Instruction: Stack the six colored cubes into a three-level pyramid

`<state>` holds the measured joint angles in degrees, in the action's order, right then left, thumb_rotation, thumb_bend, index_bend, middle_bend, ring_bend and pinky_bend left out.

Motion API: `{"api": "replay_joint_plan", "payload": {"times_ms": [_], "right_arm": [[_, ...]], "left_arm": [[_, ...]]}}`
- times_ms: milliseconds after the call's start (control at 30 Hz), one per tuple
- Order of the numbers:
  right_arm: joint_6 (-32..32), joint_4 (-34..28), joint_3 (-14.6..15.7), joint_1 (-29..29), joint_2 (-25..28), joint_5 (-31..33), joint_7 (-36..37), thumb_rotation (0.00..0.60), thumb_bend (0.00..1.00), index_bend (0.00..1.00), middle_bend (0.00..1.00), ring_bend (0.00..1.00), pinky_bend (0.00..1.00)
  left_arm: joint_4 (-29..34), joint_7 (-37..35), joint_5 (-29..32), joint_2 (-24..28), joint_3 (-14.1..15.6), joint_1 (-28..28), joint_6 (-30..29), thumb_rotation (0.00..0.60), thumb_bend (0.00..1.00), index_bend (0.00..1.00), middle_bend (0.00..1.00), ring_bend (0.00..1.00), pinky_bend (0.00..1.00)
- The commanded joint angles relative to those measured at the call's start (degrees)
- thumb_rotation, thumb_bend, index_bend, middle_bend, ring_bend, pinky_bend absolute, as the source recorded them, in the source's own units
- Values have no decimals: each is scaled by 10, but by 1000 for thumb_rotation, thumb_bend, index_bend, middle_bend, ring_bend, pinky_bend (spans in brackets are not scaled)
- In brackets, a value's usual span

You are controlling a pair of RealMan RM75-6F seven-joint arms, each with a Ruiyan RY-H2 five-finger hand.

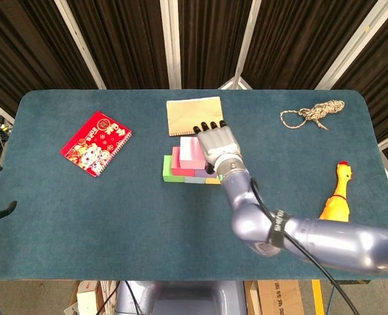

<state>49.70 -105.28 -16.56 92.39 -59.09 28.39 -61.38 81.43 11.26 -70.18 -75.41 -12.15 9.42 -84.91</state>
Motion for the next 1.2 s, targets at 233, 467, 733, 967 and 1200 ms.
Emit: {"api": "replay_joint_plan", "payload": {"times_ms": [233, 467, 733, 967, 1200], "right_arm": [[125, -171, -6, -171, 168, -254, 168, 600, 325, 45, 34, 0, 0], [143, -227, 38, -362, 246, -506, 322, 600, 325, 45, 34, 0, 0], [208, -191, 88, -535, 230, -736, 470, 600, 324, 45, 34, 0, 0], [259, -181, 150, -640, 191, -858, 499, 600, 324, 53, 34, 0, 0], [362, -52, 207, -754, 39, -984, 524, 600, 324, 53, 34, 0, 0]], "left_arm": [[3, -39, -15, 22, 3, -7, 2, 600, 225, 209, 33, 0, 28], [-3, -86, -45, 31, 14, -3, 12, 600, 226, 209, 29, 0, 20], [-3, -95, -50, 26, 12, -3, 5, 600, 248, 208, 56, 0, 45], [-25, -146, -61, 20, 11, -4, 1, 600, 257, 206, 65, 0, 49], [22, -81, -38, 46, 22, -7, 27, 600, 257, 205, 48, 0, 20]]}}
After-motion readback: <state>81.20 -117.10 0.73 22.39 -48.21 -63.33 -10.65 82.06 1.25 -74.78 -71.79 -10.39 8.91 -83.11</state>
